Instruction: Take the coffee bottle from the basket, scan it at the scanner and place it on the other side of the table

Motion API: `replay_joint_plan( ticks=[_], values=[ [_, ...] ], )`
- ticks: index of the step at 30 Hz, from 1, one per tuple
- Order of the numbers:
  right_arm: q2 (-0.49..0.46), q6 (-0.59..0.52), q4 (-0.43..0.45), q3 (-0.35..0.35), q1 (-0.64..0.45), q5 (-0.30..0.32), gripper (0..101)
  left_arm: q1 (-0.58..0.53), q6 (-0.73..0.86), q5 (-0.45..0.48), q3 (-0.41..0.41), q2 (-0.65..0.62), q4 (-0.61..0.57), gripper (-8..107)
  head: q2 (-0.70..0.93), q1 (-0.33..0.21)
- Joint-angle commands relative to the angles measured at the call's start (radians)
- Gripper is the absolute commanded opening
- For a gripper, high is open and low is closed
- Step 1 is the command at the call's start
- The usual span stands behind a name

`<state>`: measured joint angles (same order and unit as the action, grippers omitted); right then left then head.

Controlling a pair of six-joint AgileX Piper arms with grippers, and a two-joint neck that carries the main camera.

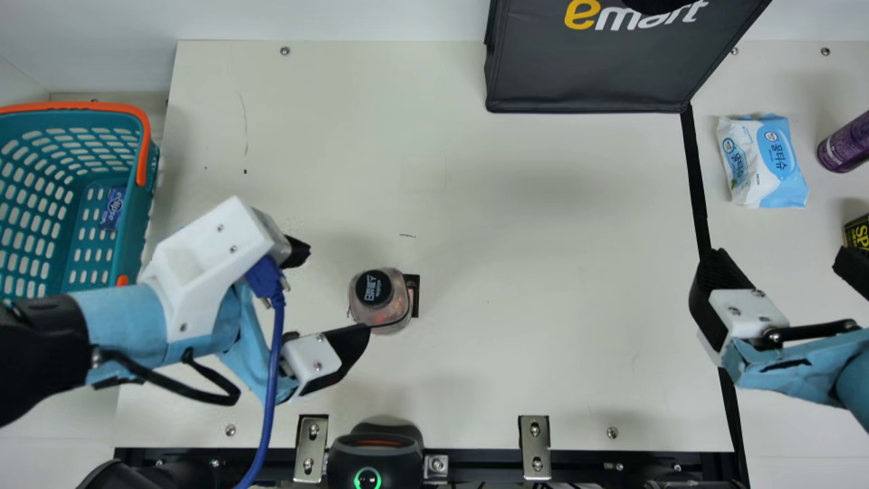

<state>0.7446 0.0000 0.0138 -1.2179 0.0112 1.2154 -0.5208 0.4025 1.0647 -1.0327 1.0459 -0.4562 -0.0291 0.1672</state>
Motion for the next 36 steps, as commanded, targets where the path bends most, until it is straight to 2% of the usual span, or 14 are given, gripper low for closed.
replay_joint_plan(
  ticks=[1, 11, 23, 31, 36],
  values=[
    [0.0, 0.0, 0.0, 0.0, 0.0, 0.0, 95, -0.031, -0.283, 0.003, -0.01, -0.012, 0.075, 90, 0.002, -0.029],
    [0.0, 0.0, 0.0, 0.0, 0.0, 0.0, 95, -0.213, -0.724, -0.005, -0.031, -0.025, 0.307, 90, 0.002, -0.029],
    [0.0, 0.0, 0.0, 0.0, 0.0, 0.0, 95, -0.5, -1.234, -0.082, -0.039, 0.113, 0.658, 90, 0.002, -0.029],
    [0.0, 0.0, 0.0, 0.0, 0.0, 0.0, 95, -0.614, -1.537, -0.036, -0.077, 0.237, 0.858, 90, 0.002, -0.029],
    [0.0, 0.0, 0.0, 0.0, 0.0, 0.0, 95, -0.661, -1.691, 0.021, -0.088, 0.298, 0.936, 90, 0.002, -0.029]
  ],
)
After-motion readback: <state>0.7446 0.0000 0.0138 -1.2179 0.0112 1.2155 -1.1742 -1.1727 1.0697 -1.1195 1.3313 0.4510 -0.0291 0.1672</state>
